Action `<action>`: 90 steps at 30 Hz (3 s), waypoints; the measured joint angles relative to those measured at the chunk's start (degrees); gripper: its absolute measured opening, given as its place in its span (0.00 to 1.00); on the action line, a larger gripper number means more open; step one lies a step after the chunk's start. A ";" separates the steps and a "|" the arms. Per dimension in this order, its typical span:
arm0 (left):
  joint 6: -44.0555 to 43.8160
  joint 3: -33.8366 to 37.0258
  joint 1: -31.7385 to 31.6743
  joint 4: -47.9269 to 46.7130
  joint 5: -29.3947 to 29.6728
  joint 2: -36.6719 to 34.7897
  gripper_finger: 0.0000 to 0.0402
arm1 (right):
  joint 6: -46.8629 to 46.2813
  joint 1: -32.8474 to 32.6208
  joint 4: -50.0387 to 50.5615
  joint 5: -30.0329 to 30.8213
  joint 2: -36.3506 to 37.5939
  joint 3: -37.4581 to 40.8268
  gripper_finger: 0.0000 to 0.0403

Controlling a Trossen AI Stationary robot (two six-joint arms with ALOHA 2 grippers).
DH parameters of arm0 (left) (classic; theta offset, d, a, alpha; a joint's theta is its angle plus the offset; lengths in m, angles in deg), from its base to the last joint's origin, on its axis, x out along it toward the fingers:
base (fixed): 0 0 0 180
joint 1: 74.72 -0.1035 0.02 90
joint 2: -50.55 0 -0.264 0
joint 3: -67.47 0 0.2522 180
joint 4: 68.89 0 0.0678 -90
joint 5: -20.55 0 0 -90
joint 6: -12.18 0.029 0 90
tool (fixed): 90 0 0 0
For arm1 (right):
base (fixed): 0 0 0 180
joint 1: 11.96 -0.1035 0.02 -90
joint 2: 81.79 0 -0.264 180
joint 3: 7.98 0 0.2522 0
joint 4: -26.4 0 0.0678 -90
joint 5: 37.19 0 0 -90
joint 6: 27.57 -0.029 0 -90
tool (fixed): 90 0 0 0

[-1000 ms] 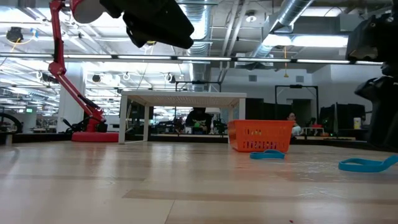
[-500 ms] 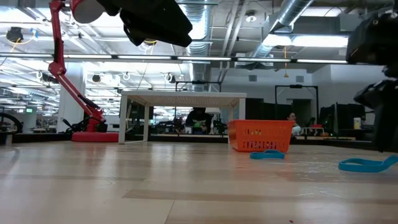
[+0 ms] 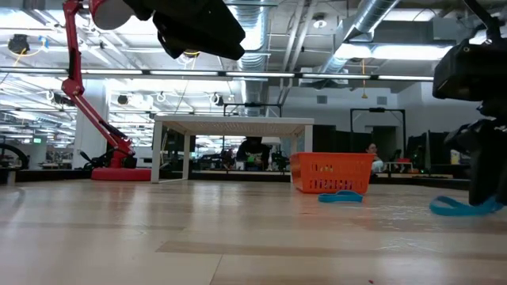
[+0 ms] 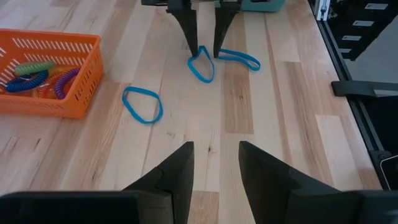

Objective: Pick & Place Office Desk Supplies
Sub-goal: Put the blue rubber band into the blue bin

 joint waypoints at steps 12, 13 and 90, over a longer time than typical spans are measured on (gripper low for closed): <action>0.00 0.02 0.00 0.98 0.00 0.00 0.30 | 0.17 0.59 0.10 3.02 0.00 0.00 0.34; 0.00 0.02 0.00 1.08 0.00 0.00 0.30 | 0.47 0.77 0.19 3.38 0.00 0.00 0.33; 22.93 -0.78 -1.68 52.42 -10.73 19.45 0.53 | 42.71 -7.73 -24.91 16.81 0.00 -10.67 0.00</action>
